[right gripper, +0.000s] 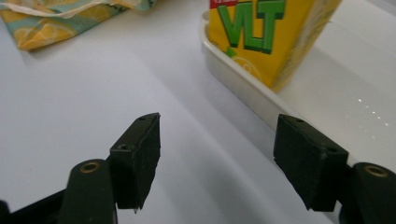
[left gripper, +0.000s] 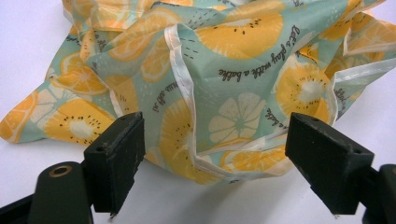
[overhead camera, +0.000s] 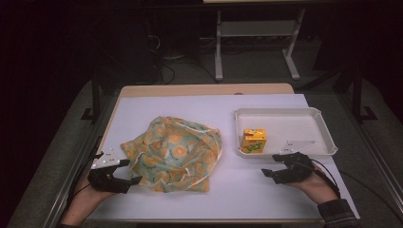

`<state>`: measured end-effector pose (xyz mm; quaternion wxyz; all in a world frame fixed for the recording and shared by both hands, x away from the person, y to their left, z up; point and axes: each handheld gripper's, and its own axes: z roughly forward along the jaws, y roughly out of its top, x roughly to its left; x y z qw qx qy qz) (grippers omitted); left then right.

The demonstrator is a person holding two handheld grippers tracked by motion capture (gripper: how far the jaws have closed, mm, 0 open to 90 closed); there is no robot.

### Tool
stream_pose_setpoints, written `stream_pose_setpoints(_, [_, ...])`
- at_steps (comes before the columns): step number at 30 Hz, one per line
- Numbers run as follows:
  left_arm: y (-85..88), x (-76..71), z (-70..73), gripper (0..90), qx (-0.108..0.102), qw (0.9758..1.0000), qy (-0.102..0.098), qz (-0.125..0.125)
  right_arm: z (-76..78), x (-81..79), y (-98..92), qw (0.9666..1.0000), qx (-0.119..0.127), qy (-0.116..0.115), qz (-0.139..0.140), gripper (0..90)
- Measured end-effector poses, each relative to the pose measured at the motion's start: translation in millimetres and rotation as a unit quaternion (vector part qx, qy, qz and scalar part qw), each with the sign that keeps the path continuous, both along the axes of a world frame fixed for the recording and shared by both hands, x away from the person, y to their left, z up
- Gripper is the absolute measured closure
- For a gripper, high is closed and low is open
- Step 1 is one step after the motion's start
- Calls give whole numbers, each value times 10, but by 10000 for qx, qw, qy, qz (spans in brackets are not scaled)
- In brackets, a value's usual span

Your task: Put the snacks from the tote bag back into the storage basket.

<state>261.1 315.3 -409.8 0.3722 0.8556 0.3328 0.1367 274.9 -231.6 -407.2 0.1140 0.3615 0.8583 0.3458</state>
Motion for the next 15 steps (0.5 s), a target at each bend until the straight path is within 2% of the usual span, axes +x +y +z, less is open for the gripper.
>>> stream_pose_setpoints(10, [-11, -5, -4, 196, -16, 10000, 10, 10, -18, -122, 130, 9994, 32, 6, 336, 313])
stream_pose_setpoints(15, [-11, -3, -5, 196, 34, 10000, 26, -20, -47, -177, 198, 9983, -35, 55, 585, 305])
